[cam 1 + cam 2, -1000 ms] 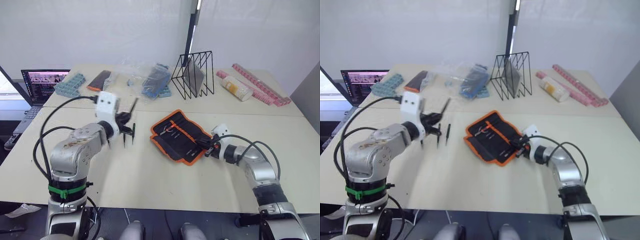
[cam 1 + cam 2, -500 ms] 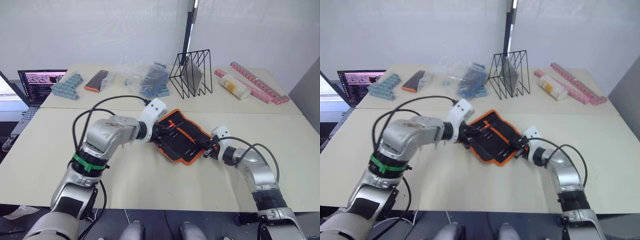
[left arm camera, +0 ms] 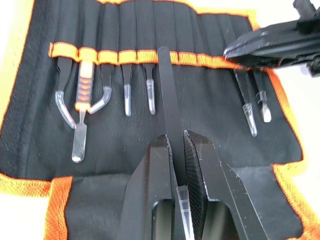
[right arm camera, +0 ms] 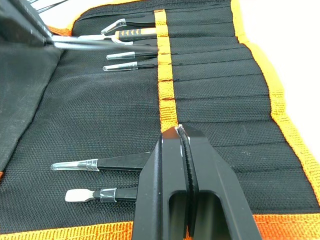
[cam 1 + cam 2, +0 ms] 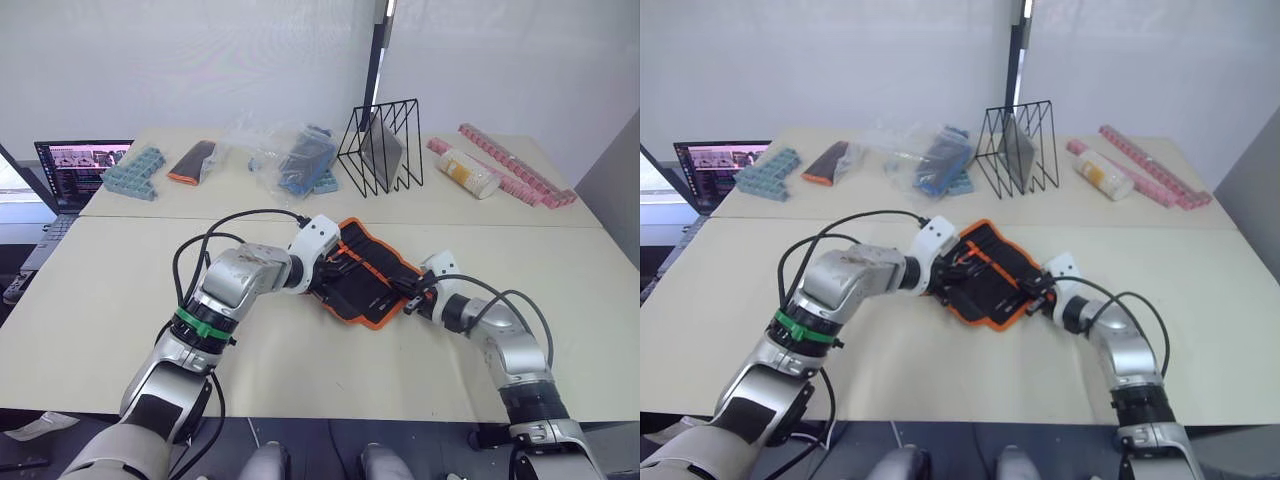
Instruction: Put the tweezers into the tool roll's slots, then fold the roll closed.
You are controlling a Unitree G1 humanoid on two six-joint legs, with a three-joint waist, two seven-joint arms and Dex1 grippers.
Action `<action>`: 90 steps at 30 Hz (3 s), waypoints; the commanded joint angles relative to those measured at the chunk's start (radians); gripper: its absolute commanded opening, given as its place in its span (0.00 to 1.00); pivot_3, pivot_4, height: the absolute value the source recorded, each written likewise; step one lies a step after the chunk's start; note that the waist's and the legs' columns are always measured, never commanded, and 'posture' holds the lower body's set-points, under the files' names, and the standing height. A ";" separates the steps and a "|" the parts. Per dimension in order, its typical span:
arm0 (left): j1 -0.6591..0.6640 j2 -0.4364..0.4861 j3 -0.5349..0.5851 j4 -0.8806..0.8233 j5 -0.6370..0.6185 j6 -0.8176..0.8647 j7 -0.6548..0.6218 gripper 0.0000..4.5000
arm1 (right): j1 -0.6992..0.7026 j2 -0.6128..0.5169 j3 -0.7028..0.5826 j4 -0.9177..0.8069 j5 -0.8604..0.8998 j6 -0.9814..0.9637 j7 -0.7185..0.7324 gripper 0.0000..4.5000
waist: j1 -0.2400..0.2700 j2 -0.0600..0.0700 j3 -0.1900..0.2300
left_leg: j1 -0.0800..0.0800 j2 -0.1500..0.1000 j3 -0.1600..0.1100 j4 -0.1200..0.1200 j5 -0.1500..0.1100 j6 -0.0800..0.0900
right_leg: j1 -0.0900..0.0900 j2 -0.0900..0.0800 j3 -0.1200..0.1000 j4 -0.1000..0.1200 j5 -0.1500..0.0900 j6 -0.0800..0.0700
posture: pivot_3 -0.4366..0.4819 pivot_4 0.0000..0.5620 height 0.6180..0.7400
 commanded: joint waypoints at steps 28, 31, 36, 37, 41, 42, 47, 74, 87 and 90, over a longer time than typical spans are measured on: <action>-0.058 -0.154 -0.071 0.418 0.260 -0.469 -0.068 0.01 | 0.036 0.026 0.027 0.046 -0.033 0.018 -0.046 0.00 | 0.003 0.000 0.000 | 0.001 0.000 0.004 0.001 0.000 0.000 | 0.001 0.000 0.000 0.001 0.000 0.000 | 0.48 0.27 0.99; -0.097 -0.176 -0.073 0.564 0.311 -0.599 -0.068 0.01 | 0.038 0.027 0.031 0.052 -0.039 0.011 -0.048 0.00 | 0.003 0.000 0.000 | 0.002 0.000 0.005 0.001 0.001 0.001 | 0.003 0.000 0.000 0.001 0.000 0.000 | 0.48 0.27 0.99; -0.184 -0.235 -0.010 0.753 0.304 -0.683 -0.103 0.01 | 0.045 0.037 0.032 0.042 -0.038 0.008 -0.056 0.00 | 0.005 0.000 0.000 | 0.004 -0.001 0.005 0.002 0.003 0.003 | 0.007 0.000 0.000 0.000 0.000 0.000 | 0.48 0.27 0.99; -0.202 -0.247 -0.010 0.786 0.312 -0.702 -0.113 0.01 | 0.048 0.039 0.033 0.039 -0.038 0.009 -0.058 0.00 | 0.005 0.000 0.000 | 0.005 -0.001 0.005 0.002 0.003 0.003 | 0.007 0.000 0.000 0.000 0.000 0.001 | 0.48 0.27 0.99; -0.250 -0.279 -0.001 0.879 0.341 -0.767 -0.127 0.01 | 0.055 0.041 0.033 0.033 -0.037 0.011 -0.063 0.00 | 0.007 0.000 0.000 | 0.005 -0.002 0.004 0.002 0.004 0.003 | 0.010 0.000 -0.001 0.000 0.000 0.001 | 0.48 0.27 0.99; -0.256 -0.283 0.000 0.894 0.351 -0.784 -0.133 0.01 | 0.054 0.042 0.033 0.033 -0.037 0.012 -0.064 0.00 | 0.006 0.000 0.000 | 0.005 -0.002 0.004 0.002 0.004 0.003 | 0.010 0.000 -0.001 0.000 0.000 0.001 | 0.48 0.27 0.99; -0.274 -0.290 0.017 0.943 0.384 -0.827 -0.147 0.01 | 0.049 0.045 0.034 0.038 -0.037 0.011 -0.068 0.00 | 0.006 0.000 0.000 | 0.005 -0.002 0.004 0.002 0.004 0.003 | 0.010 0.000 -0.001 0.000 0.000 0.001 | 0.48 0.27 0.99; 0.235 0.139 0.494 -0.157 0.116 -0.188 -0.139 0.99 | -0.011 0.027 0.059 0.142 -0.048 -0.023 -0.014 0.00 | -0.023 0.000 0.000 | 0.002 0.002 -0.001 -0.001 0.004 0.003 | 0.001 0.000 0.000 0.003 0.001 -0.001 | 0.48 0.27 0.99; 0.829 0.066 0.848 -0.520 0.037 -0.246 0.068 0.99 | -0.028 0.019 0.064 0.189 -0.049 -0.040 0.027 0.00 | -0.016 -0.004 -0.003 | 0.005 0.004 -0.001 -0.003 0.003 0.003 | 0.002 -0.001 0.001 0.001 0.002 -0.002 | 0.48 0.27 0.99; 0.924 0.025 0.878 -0.552 0.039 -0.269 0.116 0.99 | -0.032 0.016 0.067 0.196 -0.050 -0.041 0.035 0.00 | -0.016 -0.004 -0.004 | 0.006 0.004 0.000 -0.003 0.003 0.002 | 0.003 -0.002 0.001 0.000 0.003 -0.002 | 0.48 0.27 0.99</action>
